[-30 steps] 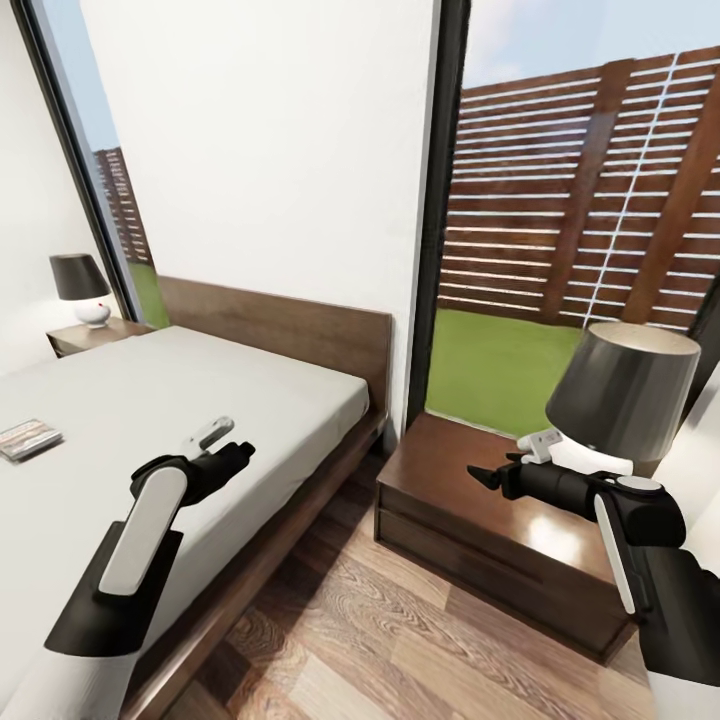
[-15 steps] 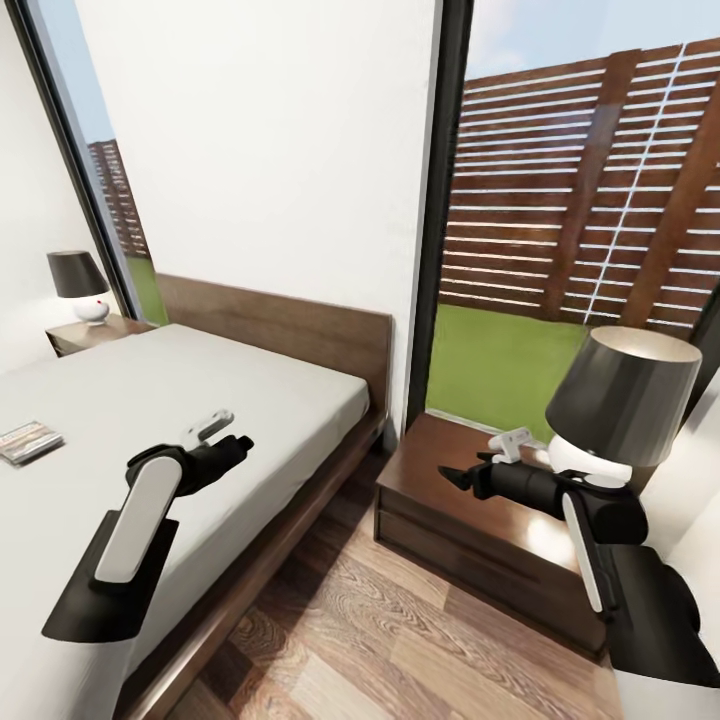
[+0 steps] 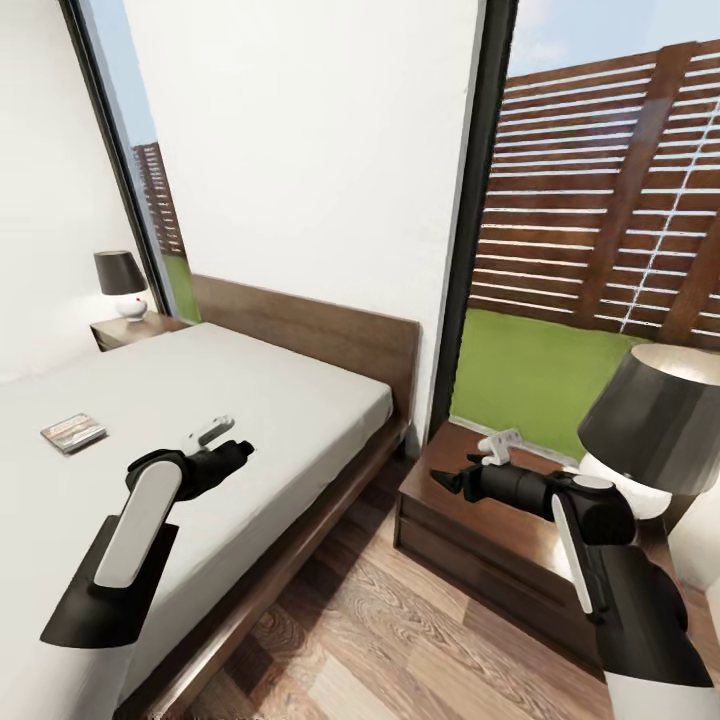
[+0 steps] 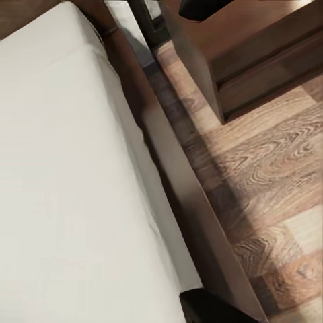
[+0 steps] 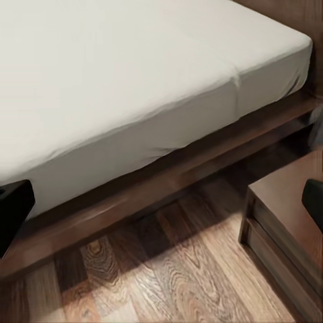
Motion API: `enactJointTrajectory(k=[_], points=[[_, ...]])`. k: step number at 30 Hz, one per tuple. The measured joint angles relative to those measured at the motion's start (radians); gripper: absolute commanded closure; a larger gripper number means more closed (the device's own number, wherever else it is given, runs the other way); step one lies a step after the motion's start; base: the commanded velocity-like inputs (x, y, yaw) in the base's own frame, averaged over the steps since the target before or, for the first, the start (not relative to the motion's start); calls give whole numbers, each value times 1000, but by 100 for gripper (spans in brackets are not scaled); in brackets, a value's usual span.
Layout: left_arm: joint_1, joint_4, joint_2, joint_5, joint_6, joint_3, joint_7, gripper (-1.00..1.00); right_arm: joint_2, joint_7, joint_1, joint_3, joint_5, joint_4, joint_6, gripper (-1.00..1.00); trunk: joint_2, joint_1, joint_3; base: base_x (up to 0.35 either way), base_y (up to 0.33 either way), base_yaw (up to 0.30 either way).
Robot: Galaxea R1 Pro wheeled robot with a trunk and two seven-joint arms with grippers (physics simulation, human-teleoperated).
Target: In the bedroom, move the book from the bed onto either nightstand, and place the two sandals side by side next to the bed.
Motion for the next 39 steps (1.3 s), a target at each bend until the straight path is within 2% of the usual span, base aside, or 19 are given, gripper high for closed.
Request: enactJointTrajectory(k=[6,10,14,20,28,39], points=[[1,0,5,1,0,6,0,-100,-5,1,3,10,0,0,0,-100,42,-23,19,0,0,283],[2,-1,6,7,6,37,0,-100,-9,3,3,12,0,0,-1,-100,70,-38,31,0,0,286],[6,-1,7,13,9,54,0,-100,-5,6,4,14,0,0,-1,-100,98,-54,44,0,0,286],[6,1,7,14,9,57,0,-100,-5,7,5,15,0,0,-4,-100,140,-77,63,0,0,286],[11,0,7,13,10,60,0,-100,-7,8,6,16,0,0,-4,-100,140,-77,63,26,-13,286],[34,0,7,5,9,66,1,-100,-10,9,6,31,0,0,-4,-100,140,-77,63,265,-187,286]])
